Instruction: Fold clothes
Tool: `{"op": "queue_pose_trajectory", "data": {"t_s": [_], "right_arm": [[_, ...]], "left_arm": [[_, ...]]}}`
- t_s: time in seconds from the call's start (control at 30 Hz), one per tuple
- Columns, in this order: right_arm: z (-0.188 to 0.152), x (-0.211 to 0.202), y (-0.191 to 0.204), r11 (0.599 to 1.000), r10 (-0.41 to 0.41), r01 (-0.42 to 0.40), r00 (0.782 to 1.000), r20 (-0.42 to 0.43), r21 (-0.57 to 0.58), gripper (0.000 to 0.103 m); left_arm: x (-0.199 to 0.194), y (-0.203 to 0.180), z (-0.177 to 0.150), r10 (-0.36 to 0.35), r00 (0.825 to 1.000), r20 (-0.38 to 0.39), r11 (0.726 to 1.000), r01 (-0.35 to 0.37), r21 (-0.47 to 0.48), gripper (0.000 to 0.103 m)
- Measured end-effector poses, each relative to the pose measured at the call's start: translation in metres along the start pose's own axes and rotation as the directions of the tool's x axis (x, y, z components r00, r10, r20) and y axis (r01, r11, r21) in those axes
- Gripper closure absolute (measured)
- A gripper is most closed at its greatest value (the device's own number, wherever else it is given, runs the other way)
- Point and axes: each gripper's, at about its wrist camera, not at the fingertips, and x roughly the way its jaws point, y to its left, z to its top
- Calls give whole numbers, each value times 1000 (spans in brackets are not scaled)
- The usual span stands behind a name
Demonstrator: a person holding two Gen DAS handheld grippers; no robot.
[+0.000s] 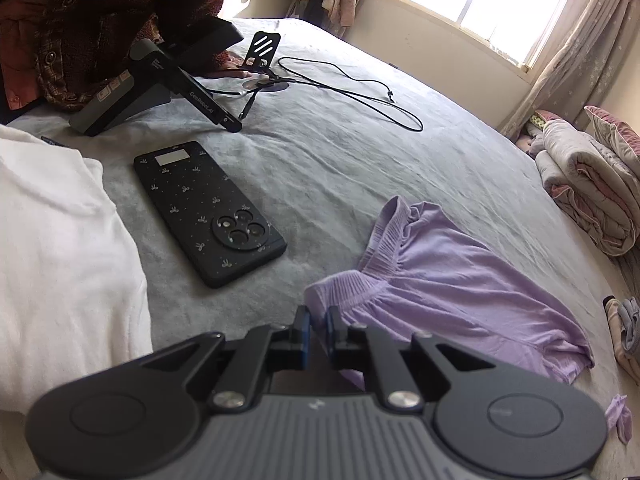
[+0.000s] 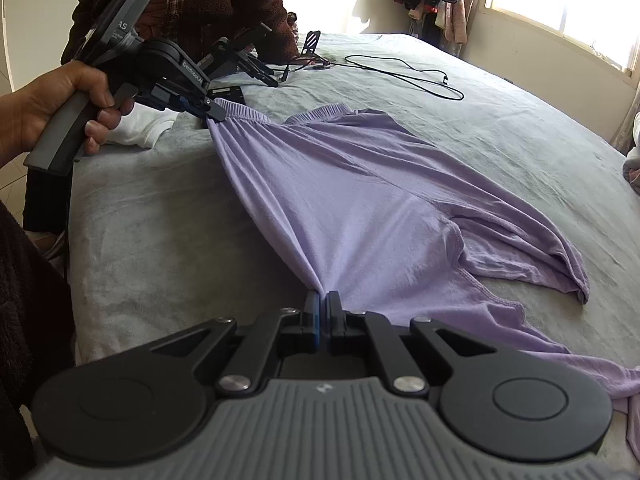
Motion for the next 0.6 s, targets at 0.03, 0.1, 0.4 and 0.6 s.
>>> {"op": "queue_pose_trajectory", "data": {"t_s": [0.03, 0.1, 0.4, 0.6], "right_arm": [[0, 1, -1, 1000, 2, -2, 1000, -6, 9, 99], [-1, 4, -3, 1000, 7, -7, 1000, -17, 27, 99], [-6, 16, -12, 994, 33, -25, 997, -68, 108, 88], [-3, 10, -31, 977, 20, -13, 999, -33, 212, 68]], "left_arm": [[3, 1, -1, 2, 1000, -24, 1000, -2, 6, 95], [10, 4, -4, 5, 998, -68, 1000, -5, 11, 94], [3, 8, 2, -16, 999, -39, 1000, 15, -27, 77], [-4, 4, 10, -40, 999, 21, 999, 41, -32, 64]]}}
